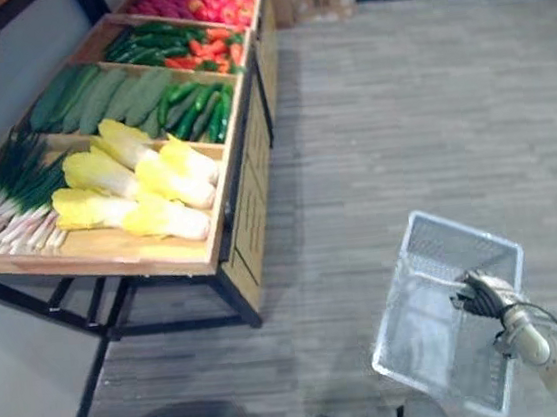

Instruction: Pick vegetable in the basket

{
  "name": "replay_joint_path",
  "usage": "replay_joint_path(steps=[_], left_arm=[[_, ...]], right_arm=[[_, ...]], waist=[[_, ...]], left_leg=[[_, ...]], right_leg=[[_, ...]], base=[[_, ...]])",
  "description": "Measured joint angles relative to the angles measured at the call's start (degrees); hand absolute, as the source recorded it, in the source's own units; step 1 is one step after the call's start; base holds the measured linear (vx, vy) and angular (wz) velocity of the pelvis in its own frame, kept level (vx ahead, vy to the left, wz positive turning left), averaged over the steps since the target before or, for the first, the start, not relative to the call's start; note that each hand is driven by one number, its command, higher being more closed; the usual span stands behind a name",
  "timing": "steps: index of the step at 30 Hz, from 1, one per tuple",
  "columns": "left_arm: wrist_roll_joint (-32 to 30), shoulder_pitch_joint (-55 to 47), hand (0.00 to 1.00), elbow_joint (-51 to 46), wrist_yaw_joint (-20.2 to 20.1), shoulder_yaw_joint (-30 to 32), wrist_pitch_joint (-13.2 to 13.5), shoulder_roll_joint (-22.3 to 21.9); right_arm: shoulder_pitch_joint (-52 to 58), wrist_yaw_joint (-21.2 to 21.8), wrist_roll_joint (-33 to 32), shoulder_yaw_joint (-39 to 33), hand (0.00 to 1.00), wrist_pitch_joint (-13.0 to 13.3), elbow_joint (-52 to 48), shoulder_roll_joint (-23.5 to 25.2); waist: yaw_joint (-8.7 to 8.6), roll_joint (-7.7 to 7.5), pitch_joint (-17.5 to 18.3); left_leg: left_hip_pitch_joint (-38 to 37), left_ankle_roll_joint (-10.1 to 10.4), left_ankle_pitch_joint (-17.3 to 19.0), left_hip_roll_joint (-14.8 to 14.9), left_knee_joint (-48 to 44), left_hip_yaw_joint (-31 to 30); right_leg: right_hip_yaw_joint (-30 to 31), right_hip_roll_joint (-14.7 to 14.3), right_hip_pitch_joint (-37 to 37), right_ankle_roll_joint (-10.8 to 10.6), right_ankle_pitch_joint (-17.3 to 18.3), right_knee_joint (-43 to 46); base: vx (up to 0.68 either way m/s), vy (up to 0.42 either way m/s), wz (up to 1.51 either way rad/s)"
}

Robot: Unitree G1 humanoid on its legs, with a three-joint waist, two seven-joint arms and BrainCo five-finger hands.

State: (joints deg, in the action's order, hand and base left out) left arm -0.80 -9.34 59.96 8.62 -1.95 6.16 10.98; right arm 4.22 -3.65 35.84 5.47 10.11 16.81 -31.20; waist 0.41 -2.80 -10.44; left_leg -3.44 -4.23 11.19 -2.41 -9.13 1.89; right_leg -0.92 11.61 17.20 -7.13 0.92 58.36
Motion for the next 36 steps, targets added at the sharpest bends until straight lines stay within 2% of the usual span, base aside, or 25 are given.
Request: replay_joint_path(steps=[1,2,4,6,7,8,9,10,11,13,15,17,18,19,20,21,23,25,27,28,30,31,32,34,36], left_arm=[[0.1,0.6,0.00,-0.5,0.0,0.0,-0.2,0.0],[0.2,0.8,0.00,-0.9,0.0,0.1,-0.2,-0.2],[0.2,1.9,0.00,-2.0,0.0,0.2,-0.1,-0.8],[0.2,2.4,0.00,-2.1,0.0,0.4,-0.1,-1.4],[0.1,2.4,0.00,-2.2,0.0,1.0,-0.1,-1.7],[0.0,2.1,0.00,-2.1,0.0,2.0,-0.1,-1.7],[0.0,1.8,0.00,-2.0,0.0,2.5,-0.1,-1.4],[0.0,1.3,0.00,-1.6,0.0,3.3,-0.2,0.1],[0.0,1.7,0.00,-0.8,0.0,3.8,-0.3,-0.5],[-0.3,2.3,0.00,-0.3,-0.1,5.1,-0.4,-3.0],[-0.3,2.3,0.00,0.5,0.0,7.0,-0.4,-3.7],[-0.4,2.1,0.00,0.7,0.0,8.1,-0.4,-4.1],[-0.4,1.9,0.00,1.1,0.0,8.6,-0.4,-4.2],[-0.4,1.3,0.00,1.1,0.0,8.5,-0.5,-4.3],[-0.3,0.8,0.00,1.1,0.0,8.5,-0.5,-4.4],[-0.3,0.0,0.00,1.1,0.0,8.6,-0.5,-4.6],[-0.1,-0.8,0.00,0.4,0.0,8.6,0.0,-4.8],[0.0,-0.8,0.00,-0.8,0.0,8.9,-0.1,-4.8],[-0.1,-1.3,0.00,-1.6,0.2,9.1,-0.1,-5.0],[-0.3,-1.3,0.00,-1.6,0.2,9.1,-0.2,-5.2],[-0.5,-1.3,0.00,-1.6,0.3,9.1,-0.5,-5.7],[-0.5,-1.6,0.00,-1.5,0.5,9.1,-0.6,-6.2],[-0.6,-1.5,0.00,-1.5,0.5,9.1,-0.6,-6.0],[-0.6,-1.7,0.00,-1.4,1.1,9.2,-0.6,-5.0],[-0.8,-1.8,0.00,-1.0,1.3,9.2,-0.9,-4.8]], right_arm=[[-0.3,0.0,0.3,-0.6,1.00,0.0,0.0,0.0],[-0.6,0.0,0.3,-0.9,1.00,0.0,0.1,0.0],[-1.0,-0.1,0.3,-2.4,1.00,-0.1,0.4,0.0],[-1.0,-0.1,0.3,-3.7,1.00,-0.2,0.9,-0.1],[-0.7,-0.2,0.3,-4.7,1.00,-0.2,0.9,-0.1],[-0.7,-0.4,0.3,-5.2,1.00,-0.4,0.9,0.0],[-0.5,-0.5,0.3,-5.2,1.00,-0.4,0.9,0.1],[0.3,-0.7,0.3,-5.3,1.00,-0.5,1.0,0.9],[0.4,-0.7,0.3,-5.7,1.00,-0.8,1.3,0.8],[0.5,-0.8,0.2,-7.4,1.00,-2.0,2.0,1.1],[0.7,-0.8,0.2,-8.0,1.00,-2.2,2.0,1.1],[1.1,-0.9,0.2,-9.5,1.00,-2.2,2.3,1.1],[1.4,-1.0,0.2,-9.7,1.00,-2.3,2.3,1.0],[2.0,-1.0,0.2,-9.5,1.00,-2.3,2.3,1.0],[2.3,-1.0,0.1,-9.3,1.00,-2.2,2.3,1.0],[2.8,-1.0,0.1,-8.9,1.00,-2.2,2.3,1.0],[3.3,-1.3,0.1,-9.6,1.00,-2.1,2.3,0.8],[4.9,-1.7,0.0,-11.1,1.00,-2.3,2.3,0.8],[6.5,-1.9,-0.3,-12.9,1.00,-2.4,2.3,0.8],[7.0,-2.4,-0.3,-13.7,1.00,-2.4,2.3,0.9],[7.8,-2.5,-0.3,-15.2,1.00,-2.5,2.3,0.9],[8.6,-2.9,-0.3,-16.3,1.00,-2.8,2.6,1.1],[8.5,-2.9,-0.3,-16.3,1.00,-2.8,2.8,1.4],[8.2,-3.2,-0.3,-16.1,1.00,-2.8,3.2,2.6],[7.7,-3.4,-0.3,-15.8,1.00,-2.4,3.3,3.0]], waist=[[-0.32,-0.19,0.1],[-0.34,0.18,-0.1],[-0.46,1.55,-0.6],[-0.76,1.64,-0.4],[-1.09,1.13,0.0],[-1.18,0.28,0.3],[-1.33,-0.67,0.5],[-1.72,-2.74,1.0],[-1.54,-1.42,0.9],[-1.58,2.34,1.3],[-1.75,2.70,1.4],[-1.79,3.12,1.5],[-1.79,3.31,1.5],[-1.71,3.61,1.4],[-1.57,3.75,1.3],[-1.17,3.50,1.1],[-0.87,3.30,1.1],[-0.96,3.35,1.1],[-1.72,3.55,1.2],[-1.81,3.84,1.3],[-1.88,4.73,1.4],[-1.82,6.16,2.0],[-1.80,5.79,2.0],[-1.15,3.49,2.1],[-0.48,3.13,2.1]], left_leg=[[-1.4,-0.2,0.2,0.6,0.4,-1.7],[-2.2,-0.2,0.1,1.2,0.9,-2.4],[-4.0,-0.1,0.1,3.4,1.1,-4.6],[-4.6,0.6,0.5,4.2,1.1,-6.0],[-5.0,3.2,1.7,4.6,1.0,-6.2],[-5.7,6.2,3.6,4.9,1.0,-6.3],[-6.1,7.5,4.5,4.8,1.0,-6.7],[-7.5,9.7,6.6,4.7,0.9,-8.1],[-7.8,10.3,7.5,6.0,0.8,-8.8],[-6.8,10.9,5.3,11.0,-0.3,-10.1],[-6.6,11.4,2.8,12.2,-2.1,-10.5],[-3.7,11.4,1.3,12.4,-9.8,-10.7],[-0.2,11.4,-0.7,12.2,-17.9,-10.6],[2.7,12.0,-5.0,12.2,-25.9,-10.4],[3.7,12.0,-8.0,12.2,-29.1,-10.3],[4.8,12.0,-13.4,12.2,-32.8,-10.0],[9.0,11.6,-8.8,14.2,-38.9,-4.8],[11.6,9.7,-4.8,17.2,-33.3,5.5],[11.7,9.7,-5.2,17.5,-19.0,13.0],[11.7,10.1,-6.1,16.9,-12.5,14.0],[10.9,10.7,-12.0,15.1,-0.8,13.3],[9.6,9.4,-14.5,14.4,4.4,12.9],[9.2,9.4,-14.7,13.8,5.0,12.8],[8.9,8.9,-14.5,11.3,6.0,13.2],[8.0,8.2,-13.9,10.0,6.1,14.2]], right_leg=[[-2.3,0.0,1.1,2.6,4.5,-2.0],[-3.5,-0.4,1.5,3.4,5.9,-4.5],[-4.9,-3.1,1.6,4.2,6.8,-19.0],[-1.9,-4.3,1.5,3.0,5.7,-33.1],[1.3,-4.2,1.4,1.1,3.5,-42.2],[3.6,-3.6,0.8,1.3,-1.0,-50.2],[4.2,-3.1,0.2,1.4,-3.4,-53.5],[4.1,-1.5,-0.9,0.0,-10.0,-55.8],[2.8,-2.7,-1.0,-1.0,-11.0,-54.2],[-1.8,-5.8,-0.7,1.8,-6.3,-49.7],[-3.7,-6.5,-1.0,3.1,-3.5,-46.4],[-5.2,-6.8,-2.7,3.9,-1.5,-45.7],[-5.7,-7.2,-4.4,4.3,-0.4,-45.8],[-6.1,-7.7,-7.1,4.8,0.3,-46.9],[-6.2,-7.9,-8.9,5.1,0.6,-47.8],[-5.9,-7.9,-11.7,5.6,0.9,-49.6],[-6.7,-7.3,-15.5,6.4,1.4,-52.4],[-9.2,-5.8,-18.1,6.1,1.2,-54.0],[-12.6,-4.5,-19.7,5.4,1.3,-55.6],[-13.6,-4.2,-19.9,5.1,1.5,-55.8],[-15.2,-4.4,-20.0,3.8,1.9,-55.9],[-16.2,-4.9,-20.7,2.3,2.5,-56.2],[-16.3,-4.5,-21.0,2.2,2.5,-56.2],[-16.7,-2.4,-21.7,0.9,1.9,-57.8],[-16.1,-1.5,-22.5,0.3,1.6,-58.4]], base=[[0.37,-0.077,0.65],[0.37,-0.088,0.70],[0.36,-0.111,0.68],[0.37,-0.160,0.75],[0.41,-0.237,0.79],[0.43,-0.267,0.77],[0.59,-0.474,0.84],[0.41,-0.361,0.69],[0.48,-0.466,0.77],[0.41,-0.410,0.57],[0.33,-0.345,0.41],[0.23,-0.268,0.28],[0.18,-0.237,0.16],[0.18,-0.216,0.09],[0.19,-0.158,0.00],[0.22,-0.106,0.02],[0.22,-0.119,0.16],[0.16,-0.077,0.56],[0.14,0.000,0.75],[0.13,0.087,0.63],[0.17,0.179,0.55],[0.14,0.180,0.43],[0.16,0.225,0.44],[0.12,0.193,0.18],[0.08,0.111,-0.10]])
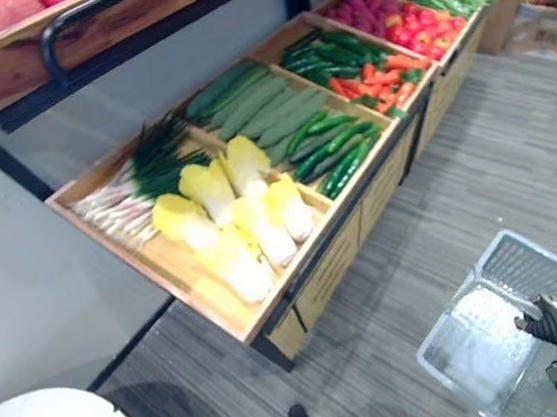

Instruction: Pick vegetable in the basket

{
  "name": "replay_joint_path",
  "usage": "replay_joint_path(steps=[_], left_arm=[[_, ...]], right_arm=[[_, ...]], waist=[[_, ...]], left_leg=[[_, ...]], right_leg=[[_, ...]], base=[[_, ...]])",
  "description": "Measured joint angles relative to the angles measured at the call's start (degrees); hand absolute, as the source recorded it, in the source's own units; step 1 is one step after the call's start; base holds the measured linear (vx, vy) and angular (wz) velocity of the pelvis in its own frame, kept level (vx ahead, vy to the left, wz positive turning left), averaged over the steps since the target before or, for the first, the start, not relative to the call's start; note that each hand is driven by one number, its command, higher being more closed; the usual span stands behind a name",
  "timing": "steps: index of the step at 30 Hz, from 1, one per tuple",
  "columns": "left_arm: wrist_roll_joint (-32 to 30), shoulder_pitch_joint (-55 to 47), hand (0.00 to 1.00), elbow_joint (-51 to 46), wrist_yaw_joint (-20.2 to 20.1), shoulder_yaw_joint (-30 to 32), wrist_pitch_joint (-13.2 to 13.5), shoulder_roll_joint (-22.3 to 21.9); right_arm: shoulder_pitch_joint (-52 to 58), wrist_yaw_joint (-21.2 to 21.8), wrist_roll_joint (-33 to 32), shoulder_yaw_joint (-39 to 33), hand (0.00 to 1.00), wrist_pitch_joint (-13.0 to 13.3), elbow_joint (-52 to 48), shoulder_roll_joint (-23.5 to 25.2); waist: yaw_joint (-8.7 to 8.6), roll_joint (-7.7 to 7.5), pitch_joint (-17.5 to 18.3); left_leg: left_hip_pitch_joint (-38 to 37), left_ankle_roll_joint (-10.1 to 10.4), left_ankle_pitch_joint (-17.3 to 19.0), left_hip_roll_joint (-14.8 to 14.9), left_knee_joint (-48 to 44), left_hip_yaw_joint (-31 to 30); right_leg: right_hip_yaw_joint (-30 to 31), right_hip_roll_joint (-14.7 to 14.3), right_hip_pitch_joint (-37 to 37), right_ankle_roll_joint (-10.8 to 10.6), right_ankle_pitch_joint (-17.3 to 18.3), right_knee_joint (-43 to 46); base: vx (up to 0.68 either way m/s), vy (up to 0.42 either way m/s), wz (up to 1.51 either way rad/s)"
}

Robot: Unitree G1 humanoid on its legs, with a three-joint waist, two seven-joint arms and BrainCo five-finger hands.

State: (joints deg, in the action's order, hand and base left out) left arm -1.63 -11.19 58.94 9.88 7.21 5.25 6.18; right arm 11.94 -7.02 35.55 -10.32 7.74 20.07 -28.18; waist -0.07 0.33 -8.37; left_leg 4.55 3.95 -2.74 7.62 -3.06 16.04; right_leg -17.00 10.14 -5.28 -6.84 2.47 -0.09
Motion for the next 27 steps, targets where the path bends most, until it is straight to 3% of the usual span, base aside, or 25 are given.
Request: replay_joint_path(steps=[5,6,8,9,11,12,13,14,17,21,23,24,25,27], left_arm=[[-1.9,0.4,0.00,-0.1,0.0,-0.3,-0.4,0.0],[-1.9,0.4,0.00,0.1,0.0,-0.7,-0.5,0.0],[-1.9,0.4,0.00,0.4,0.1,-1.4,-0.4,0.4],[-1.9,0.2,0.00,0.5,0.1,-2.2,-0.5,1.3],[-1.9,0.3,0.00,0.9,0.7,-3.2,-0.7,1.7],[-1.8,0.7,0.00,0.8,1.1,-4.8,-0.8,2.7],[-1.8,1.1,0.00,0.7,1.1,-5.0,-0.8,3.3],[-1.6,1.6,0.00,0.2,1.3,-5.0,-0.8,4.0],[-0.9,4.3,0.00,0.2,1.6,-4.5,-0.7,5.0],[-0.8,5.4,0.00,0.2,1.8,-4.5,-0.4,4.8],[-0.8,5.4,0.00,0.3,2.3,-4.4,-0.4,6.0],[-0.7,6.2,0.00,1.5,2.4,-3.4,-0.5,5.8],[-0.8,6.2,0.00,1.9,2.3,-3.0,-0.3,3.5],[-0.8,4.6,0.00,3.0,2.2,-1.8,-0.5,1.1]], right_arm=[[-0.6,0.0,0.0,1.8,1.00,0.4,1.1,1.2],[-0.4,-0.1,0.1,1.8,1.00,0.1,2.2,1.5],[-0.3,-0.1,0.1,1.7,1.00,-0.5,5.7,1.7],[0.5,0.0,0.5,1.7,1.00,-1.5,8.1,2.2],[0.0,-0.2,0.5,1.5,1.00,-2.3,10.4,2.3],[-1.2,-0.7,0.5,1.4,1.00,-2.4,12.2,2.2],[-1.5,-0.8,0.5,1.3,1.00,-2.5,12.7,2.3],[-1.8,-0.9,0.4,1.3,1.00,-2.4,13.8,2.5],[-2.3,-1.1,0.4,1.1,1.00,-2.4,14.7,2.7],[-2.1,-1.1,0.4,1.0,1.00,-2.4,14.9,3.6],[-1.9,-1.1,0.4,0.6,1.00,-2.3,15.3,5.3],[-2.0,-1.1,0.3,-0.1,1.00,-2.4,16.3,5.4],[-2.0,-1.2,0.1,-1.1,1.00,-2.9,16.9,4.5],[-4.2,-1.2,-0.5,-1.1,1.00,-3.1,17.0,3.5]], waist=[[0.36,0.08,0.0],[0.18,0.11,0.1],[0.17,-0.92,0.4],[0.28,-2.36,1.2],[0.20,-2.49,1.3],[-0.23,-2.12,1.3],[-0.44,-1.79,1.2],[-0.52,-1.64,0.8],[-0.68,-2.22,0.5],[-1.20,-2.80,0.4],[-1.37,-5.25,0.4],[-1.57,-4.75,-0.6],[-1.18,-1.70,-0.4],[-1.28,2.23,-0.7]], left_leg=[[-0.7,-0.6,1.8,-1.3,0.1,2.1],[-0.9,-1.2,2.2,-2.2,0.9,2.3],[-1.7,-2.3,3.4,-3.5,0.9,4.6],[-2.8,-3.1,5.5,-4.6,-1.7,7.6],[-3.6,-2.7,7.2,-5.0,-1.1,6.7],[-4.2,-3.2,7.0,-4.2,-1.2,4.8],[-4.5,-3.5,6.7,-3.6,-1.4,3.7],[-4.9,-3.7,6.8,-1.6,-1.6,1.4],[-4.6,-2.5,6.2,0.5,-0.8,-4.0],[-3.7,0.9,7.0,0.9,-1.3,-9.3],[-2.9,3.5,6.9,0.1,-1.1,-12.2],[-3.0,5.5,6.9,1.1,-0.8,-14.2],[-2.9,6.2,5.9,4.5,0.3,-14.0],[-2.8,8.3,3.4,8.3,2.2,-13.3]], right_leg=[[0.4,1.9,0.0,-1.7,0.7,0.4],[0.3,2.8,0.3,-2.2,2.3,1.8],[-0.2,5.6,1.6,-4.1,6.1,6.6],[-0.8,8.2,1.7,-6.2,8.0,9.4],[1.4,10.3,6.0,-6.9,7.1,22.6],[5.0,10.0,10.8,-6.4,3.3,32.5],[6.2,9.6,12.3,-5.4,1.4,35.8],[7.3,7.4,13.0,-3.3,5.3,35.7],[8.2,4.0,13.2,-2.6,6.3,22.5],[14.9,4.5,14.0,-3.0,5.6,11.9],[15.6,5.3,14.1,-4.0,4.9,10.5],[13.8,4.6,14.1,-4.0,1.3,12.6],[12.3,1.6,14.1,-2.8,2.3,12.2],[10.6,-2.2,14.1,-1.2,1.9,12.0]], base=[[0.03,0.061,-0.10],[0.02,0.072,0.14],[0.06,0.099,0.30],[0.24,0.114,0.48],[0.22,0.108,0.51],[0.12,0.101,0.53],[0.21,0.101,0.85],[0.18,0.003,0.77],[0.23,-0.087,0.88],[0.14,-0.215,0.73],[0.12,-0.493,0.88],[0.09,-0.432,0.78],[0.12,-0.393,0.59],[0.15,-0.303,0.15]])
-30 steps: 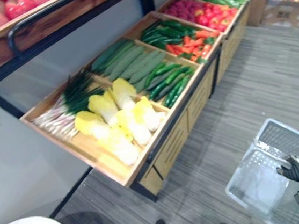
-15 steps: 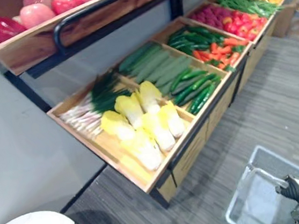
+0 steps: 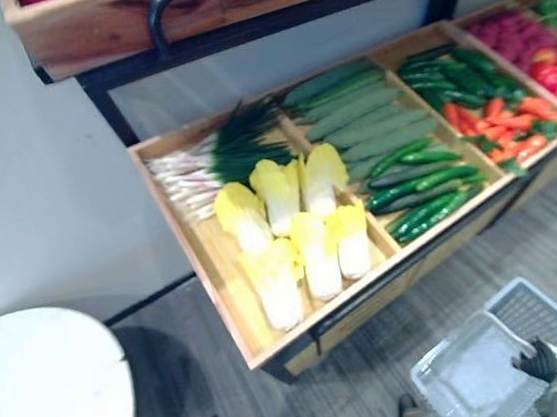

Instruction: Pick vegetable in the basket

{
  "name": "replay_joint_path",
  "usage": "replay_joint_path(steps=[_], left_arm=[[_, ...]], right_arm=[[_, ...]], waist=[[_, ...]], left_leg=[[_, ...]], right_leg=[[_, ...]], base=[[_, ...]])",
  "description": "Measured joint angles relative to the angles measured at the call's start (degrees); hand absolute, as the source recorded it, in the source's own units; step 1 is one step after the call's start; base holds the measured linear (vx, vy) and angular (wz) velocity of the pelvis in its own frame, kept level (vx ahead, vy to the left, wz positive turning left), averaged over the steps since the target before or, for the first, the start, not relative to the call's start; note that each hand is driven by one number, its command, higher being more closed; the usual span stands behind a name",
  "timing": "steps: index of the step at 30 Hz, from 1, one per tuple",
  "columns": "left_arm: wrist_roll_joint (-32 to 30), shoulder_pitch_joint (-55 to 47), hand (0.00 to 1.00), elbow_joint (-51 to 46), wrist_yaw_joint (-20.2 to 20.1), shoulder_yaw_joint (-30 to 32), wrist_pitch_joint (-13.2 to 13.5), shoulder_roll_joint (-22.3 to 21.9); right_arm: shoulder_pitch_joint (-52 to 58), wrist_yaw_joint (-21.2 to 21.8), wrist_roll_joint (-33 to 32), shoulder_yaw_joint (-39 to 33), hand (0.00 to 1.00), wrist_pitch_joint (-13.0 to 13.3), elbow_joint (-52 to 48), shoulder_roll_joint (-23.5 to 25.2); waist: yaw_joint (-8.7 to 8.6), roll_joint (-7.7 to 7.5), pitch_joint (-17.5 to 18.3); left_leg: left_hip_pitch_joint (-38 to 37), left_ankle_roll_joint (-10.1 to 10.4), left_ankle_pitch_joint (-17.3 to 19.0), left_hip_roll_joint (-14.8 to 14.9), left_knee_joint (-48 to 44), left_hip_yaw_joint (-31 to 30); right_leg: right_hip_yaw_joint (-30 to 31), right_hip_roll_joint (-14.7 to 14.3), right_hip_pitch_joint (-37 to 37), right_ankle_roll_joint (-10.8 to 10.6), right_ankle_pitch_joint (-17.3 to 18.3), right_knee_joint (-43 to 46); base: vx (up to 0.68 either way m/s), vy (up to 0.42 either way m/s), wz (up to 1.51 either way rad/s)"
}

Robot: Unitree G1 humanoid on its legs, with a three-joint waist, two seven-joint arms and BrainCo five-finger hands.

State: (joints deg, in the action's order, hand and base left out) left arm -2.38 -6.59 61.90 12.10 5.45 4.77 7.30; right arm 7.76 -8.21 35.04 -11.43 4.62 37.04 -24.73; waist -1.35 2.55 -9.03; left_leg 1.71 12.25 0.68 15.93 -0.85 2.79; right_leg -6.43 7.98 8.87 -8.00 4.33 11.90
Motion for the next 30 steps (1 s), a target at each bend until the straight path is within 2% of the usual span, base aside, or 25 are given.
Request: replay_joint_path(steps=[1,2,4,5,7,9,11,12,14,17,19,23,25,30], left_arm=[[0.0,-0.8,0.00,0.5,0.0,1.2,0.0,-0.6],[0.0,-1.2,0.00,0.5,0.0,2.1,0.0,-0.9],[0.0,-1.4,0.00,0.5,0.0,2.4,0.1,-1.2],[0.0,-1.6,0.00,0.5,0.0,2.5,0.1,-1.6],[0.0,-1.9,0.00,0.1,0.0,3.5,0.1,-2.3],[0.0,-2.2,0.00,-0.8,0.7,4.0,0.1,-2.8],[0.0,-2.6,0.00,-2.5,2.7,4.5,0.2,-3.6],[0.0,-2.7,0.00,-3.2,3.4,4.8,0.2,-3.7],[0.0,-2.7,0.00,-5.5,7.6,6.7,0.4,-4.3],[0.0,-2.8,0.00,-8.4,10.4,8.2,1.3,-4.5],[0.0,-3.8,0.00,-12.7,12.6,9.8,2.3,-4.5],[-0.1,-6.8,0.00,-20.8,16.8,13.2,2.7,-5.0],[-0.1,-9.4,0.00,-29.7,19.1,14.7,2.7,-6.5],[-1.2,-13.7,0.00,-50.1,19.6,11.0,3.7,-10.4]], right_arm=[[-0.5,0.0,-0.2,0.2,1.00,0.3,0.0,0.0],[-0.7,-0.1,-0.3,0.2,1.00,1.1,0.0,0.0],[-0.8,-0.8,-1.6,-0.2,1.00,1.2,0.3,-0.1],[-0.7,-1.3,-1.9,-1.0,1.00,1.3,1.3,-0.1],[-0.5,-1.5,-2.3,-2.7,1.00,1.3,2.7,-0.2],[1.0,-1.9,-3.0,-4.4,1.00,1.3,4.0,-0.2],[2.9,-2.5,-3.7,-5.2,1.00,1.2,4.9,0.4],[3.3,-2.6,-3.7,-5.7,1.00,1.2,5.2,0.8],[4.7,-3.3,-3.7,-7.3,1.00,1.2,7.2,1.7],[5.3,-4.0,-3.7,-9.3,1.00,1.1,10.2,2.1],[5.4,-4.5,-3.7,-10.6,1.00,1.0,13.2,2.8],[5.8,-5.3,-3.8,-10.7,1.00,1.1,15.8,3.8],[6.1,-5.6,-4.1,-11.6,1.00,0.8,17.3,4.5],[6.5,-6.0,-4.1,-13.0,1.00,0.8,18.0,4.4]], waist=[[0.09,0.54,0.3],[0.11,0.45,0.2],[-0.03,0.35,0.1],[-0.04,-0.22,-0.1],[0.01,-0.26,-0.1],[0.06,-0.20,-0.1],[-0.05,0.38,0.1],[-0.09,0.41,0.1],[-0.15,0.58,0.3],[-0.11,0.69,0.4],[0.02,0.05,0.7],[0.14,-0.67,1.6],[0.16,-1.00,2.2],[0.29,0.00,3.5]], left_leg=[[-0.1,0.4,-2.2,1.5,0.9,0.9],[0.0,0.3,-4.1,2.4,0.9,1.8],[-0.2,0.0,-6.0,2.7,0.6,2.8],[-0.5,-0.7,-7.1,2.5,0.3,3.6],[-0.5,-0.8,-7.3,1.9,-1.1,5.3],[-0.6,-1.7,-8.1,0.3,-1.7,7.7],[-0.8,-1.7,-8.1,-0.7,-0.2,8.1],[-0.9,-1.7,-8.1,-0.8,0.4,8.2],[-1.5,-1.7,-8.0,-1.1,4.0,9.0],[-1.8,-2.2,-7.4,-1.8,6.3,8.9],[-1.8,-2.9,-6.6,-3.4,6.3,8.5],[-1.8,-3.4,-5.5,-5.2,6.3,8.2],[-1.8,-3.6,-5.4,-6.0,6.5,7.6],[-1.9,-3.5,-5.5,-6.1,6.5,7.1]], right_leg=[[-0.7,-1.6,-0.4,0.6,0.0,-0.2],[-1.6,-2.6,-1.4,1.4,-0.3,-1.3],[-2.5,-3.1,-3.2,1.6,-0.4,-2.5],[-2.9,-2.9,-4.3,1.6,-0.4,-3.1],[-3.3,-2.2,-5.4,2.1,-0.1,-3.4],[-3.7,-1.0,-6.3,2.1,0.0,-3.9],[-4.0,-0.1,-6.2,1.9,-0.1,-4.3],[-4.2,0.0,-6.2,1.8,-0.2,-4.6],[-5.2,0.1,-6.2,1.1,-0.7,-5.3],[-6.4,0.5,-6.3,0.2,-1.3,-5.8],[-7.0,2.1,-7.3,-0.9,-2.0,-6.9],[-7.2,3.7,-8.6,-1.6,-3.1,-9.2],[-7.2,4.2,-9.2,-1.7,-3.2,-9.8],[-8.1,4.3,-9.9,-1.4,-3.4,-9.9]], base=[[0.14,-0.324,0.16],[0.15,-0.288,0.18],[0.10,-0.184,0.21],[0.06,-0.084,0.20],[0.05,-0.038,0.17],[0.00,0.011,0.18],[-0.04,0.074,0.15],[-0.07,0.105,0.20],[-0.07,0.098,0.23],[-0.06,0.098,0.25],[-0.07,0.112,0.19],[-0.03,0.083,0.09],[0.00,0.039,0.11],[0.03,0.006,0.08]])
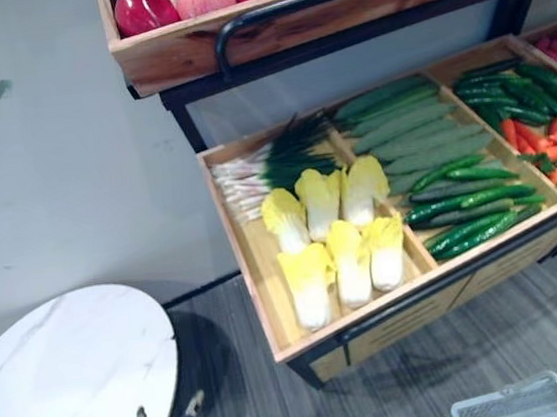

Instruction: Pick vegetable in the basket

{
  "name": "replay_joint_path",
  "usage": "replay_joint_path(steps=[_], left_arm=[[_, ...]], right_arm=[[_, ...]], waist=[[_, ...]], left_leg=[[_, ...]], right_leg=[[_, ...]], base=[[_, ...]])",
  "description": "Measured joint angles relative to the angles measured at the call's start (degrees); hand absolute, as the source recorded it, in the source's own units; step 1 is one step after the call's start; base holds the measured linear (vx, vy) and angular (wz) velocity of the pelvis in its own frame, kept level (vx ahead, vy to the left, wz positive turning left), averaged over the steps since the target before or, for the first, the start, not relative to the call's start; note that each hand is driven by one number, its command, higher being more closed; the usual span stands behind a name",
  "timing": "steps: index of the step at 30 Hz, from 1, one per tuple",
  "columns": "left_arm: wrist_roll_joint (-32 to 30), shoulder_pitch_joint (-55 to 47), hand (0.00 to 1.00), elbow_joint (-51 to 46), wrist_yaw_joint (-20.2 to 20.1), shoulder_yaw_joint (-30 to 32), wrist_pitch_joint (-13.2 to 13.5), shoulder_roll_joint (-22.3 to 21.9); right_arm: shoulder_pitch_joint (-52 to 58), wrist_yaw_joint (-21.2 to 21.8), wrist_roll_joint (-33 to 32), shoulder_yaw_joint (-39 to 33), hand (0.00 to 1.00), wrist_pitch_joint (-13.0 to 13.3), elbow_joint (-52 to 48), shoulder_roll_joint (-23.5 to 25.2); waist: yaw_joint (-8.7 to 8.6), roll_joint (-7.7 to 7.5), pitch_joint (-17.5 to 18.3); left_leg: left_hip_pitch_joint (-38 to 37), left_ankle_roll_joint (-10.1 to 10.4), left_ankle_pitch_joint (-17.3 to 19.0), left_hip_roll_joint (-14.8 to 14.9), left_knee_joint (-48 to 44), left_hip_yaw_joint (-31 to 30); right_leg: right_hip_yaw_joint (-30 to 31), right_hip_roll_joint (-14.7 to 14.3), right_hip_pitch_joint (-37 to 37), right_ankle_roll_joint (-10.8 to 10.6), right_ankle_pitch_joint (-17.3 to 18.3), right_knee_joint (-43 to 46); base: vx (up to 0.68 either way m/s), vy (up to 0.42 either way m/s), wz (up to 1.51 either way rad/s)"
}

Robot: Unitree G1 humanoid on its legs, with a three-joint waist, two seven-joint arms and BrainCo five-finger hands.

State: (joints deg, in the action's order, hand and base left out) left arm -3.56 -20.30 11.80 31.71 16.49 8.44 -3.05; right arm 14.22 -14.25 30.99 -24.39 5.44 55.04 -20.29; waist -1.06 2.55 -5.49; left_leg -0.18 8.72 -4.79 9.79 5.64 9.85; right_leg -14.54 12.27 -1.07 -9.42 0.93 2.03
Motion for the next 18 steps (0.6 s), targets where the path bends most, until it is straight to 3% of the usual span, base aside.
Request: replay_joint_path(steps=[10,18], left_arm=[[-0.1,6.7,0.00,-10.1,-1.6,-12.2,0.3,0.7],[-1.9,10.2,0.00,-10.1,-0.6,-15.5,0.2,1.1]], right_arm=[[-3.5,0.0,0.5,4.9,1.00,0.4,-0.3,-0.1],[-6.6,0.0,0.5,9.2,1.00,0.3,-0.3,-0.6]], waist=[[-0.50,-0.03,0.2],[-1.34,-0.18,0.1]], left_leg=[[0.0,-0.4,-0.3,0.9,-0.2,-0.4],[-1.1,0.2,0.6,1.8,-0.2,3.8]], right_leg=[[-0.1,-0.9,-0.1,-0.1,-0.1,0.0],[4.1,-1.9,2.0,0.3,-0.4,0.0]], base=[[0.02,-0.011,0.01],[0.01,-0.010,-0.27]])
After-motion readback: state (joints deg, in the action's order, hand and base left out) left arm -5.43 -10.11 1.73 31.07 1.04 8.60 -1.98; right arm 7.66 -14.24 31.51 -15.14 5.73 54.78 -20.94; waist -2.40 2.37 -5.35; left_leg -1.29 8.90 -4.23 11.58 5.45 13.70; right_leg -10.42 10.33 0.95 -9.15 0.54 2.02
